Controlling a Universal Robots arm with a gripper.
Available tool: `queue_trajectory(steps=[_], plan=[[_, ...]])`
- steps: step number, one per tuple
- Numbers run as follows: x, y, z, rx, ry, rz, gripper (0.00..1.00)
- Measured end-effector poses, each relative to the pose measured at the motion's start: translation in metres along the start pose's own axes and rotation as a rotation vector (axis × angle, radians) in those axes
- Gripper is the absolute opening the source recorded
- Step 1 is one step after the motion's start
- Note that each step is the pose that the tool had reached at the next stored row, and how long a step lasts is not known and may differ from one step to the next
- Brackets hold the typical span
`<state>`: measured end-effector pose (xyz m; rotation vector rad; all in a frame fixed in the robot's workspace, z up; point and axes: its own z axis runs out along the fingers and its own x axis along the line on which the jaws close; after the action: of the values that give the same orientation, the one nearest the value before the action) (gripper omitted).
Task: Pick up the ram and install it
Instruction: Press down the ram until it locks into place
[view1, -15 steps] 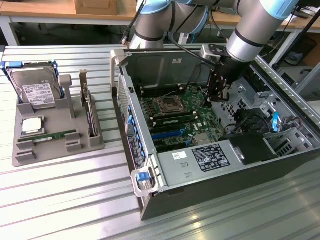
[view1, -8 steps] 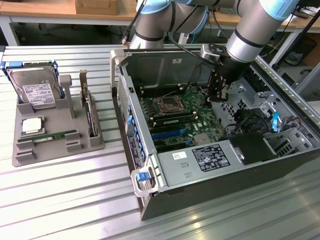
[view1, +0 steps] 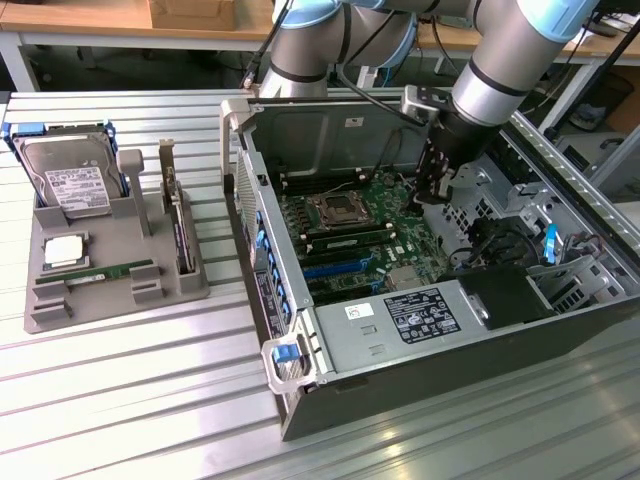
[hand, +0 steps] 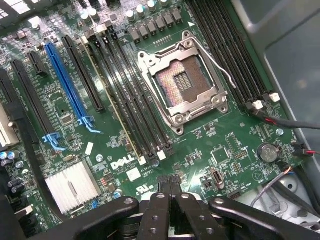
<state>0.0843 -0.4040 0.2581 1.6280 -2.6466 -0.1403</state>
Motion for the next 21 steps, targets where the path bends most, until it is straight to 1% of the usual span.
queue_trajectory(steps=[2, 7, 18, 21], plan=[[0.0000, 0.0000, 0.0003, 0.0007, -0.0031, 0.033, 0.10], [0.0000, -0.0001, 0.0005, 0.0015, -0.0066, 0.071, 0.10], [0.0000, -0.0001, 0.0016, 0.0043, -0.0194, 0.207, 0.10], [0.0000, -0.0002, 0.0018, 0.0047, -0.0213, 0.228, 0.10]])
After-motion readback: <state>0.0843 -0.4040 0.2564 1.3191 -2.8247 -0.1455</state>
